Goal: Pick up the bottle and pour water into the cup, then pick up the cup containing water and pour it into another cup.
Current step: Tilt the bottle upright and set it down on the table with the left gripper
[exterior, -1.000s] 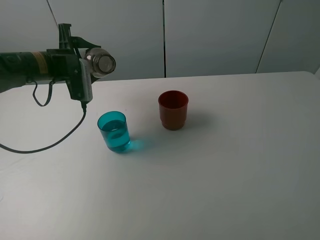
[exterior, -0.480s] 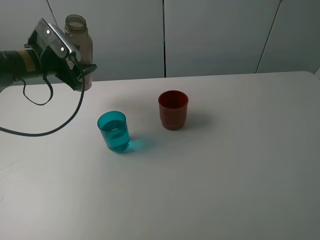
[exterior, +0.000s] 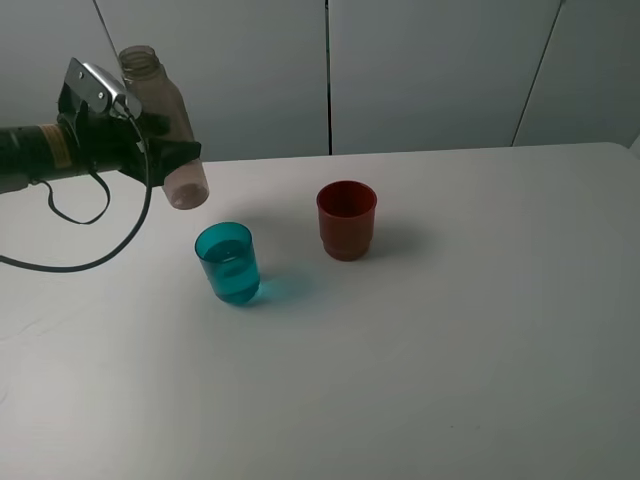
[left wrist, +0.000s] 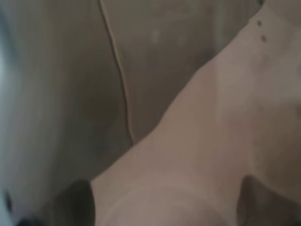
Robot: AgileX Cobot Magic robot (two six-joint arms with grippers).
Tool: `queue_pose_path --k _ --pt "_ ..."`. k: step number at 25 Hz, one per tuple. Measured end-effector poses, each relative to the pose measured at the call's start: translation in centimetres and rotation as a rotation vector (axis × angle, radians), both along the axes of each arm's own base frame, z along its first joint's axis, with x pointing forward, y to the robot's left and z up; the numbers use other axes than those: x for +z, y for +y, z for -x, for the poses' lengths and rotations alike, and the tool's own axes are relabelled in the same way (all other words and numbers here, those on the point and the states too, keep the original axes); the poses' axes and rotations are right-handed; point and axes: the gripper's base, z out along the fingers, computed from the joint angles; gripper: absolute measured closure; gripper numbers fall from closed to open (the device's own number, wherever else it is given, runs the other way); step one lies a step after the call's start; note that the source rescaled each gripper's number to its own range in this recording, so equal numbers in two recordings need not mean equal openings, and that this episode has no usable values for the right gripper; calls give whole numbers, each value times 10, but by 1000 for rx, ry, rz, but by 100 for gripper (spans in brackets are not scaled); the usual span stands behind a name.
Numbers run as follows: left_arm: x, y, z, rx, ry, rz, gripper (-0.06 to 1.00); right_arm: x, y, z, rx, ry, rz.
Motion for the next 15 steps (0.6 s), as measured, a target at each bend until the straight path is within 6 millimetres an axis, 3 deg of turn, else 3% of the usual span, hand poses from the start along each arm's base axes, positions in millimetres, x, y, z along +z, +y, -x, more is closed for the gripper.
queue_pose_path --k 9,15 --pt "-20 -4 -16 -78 98 76 94 0 0 0 0 0 0" --pt "-29 -6 -18 -161 113 22 94 0 0 0 0 0 0"
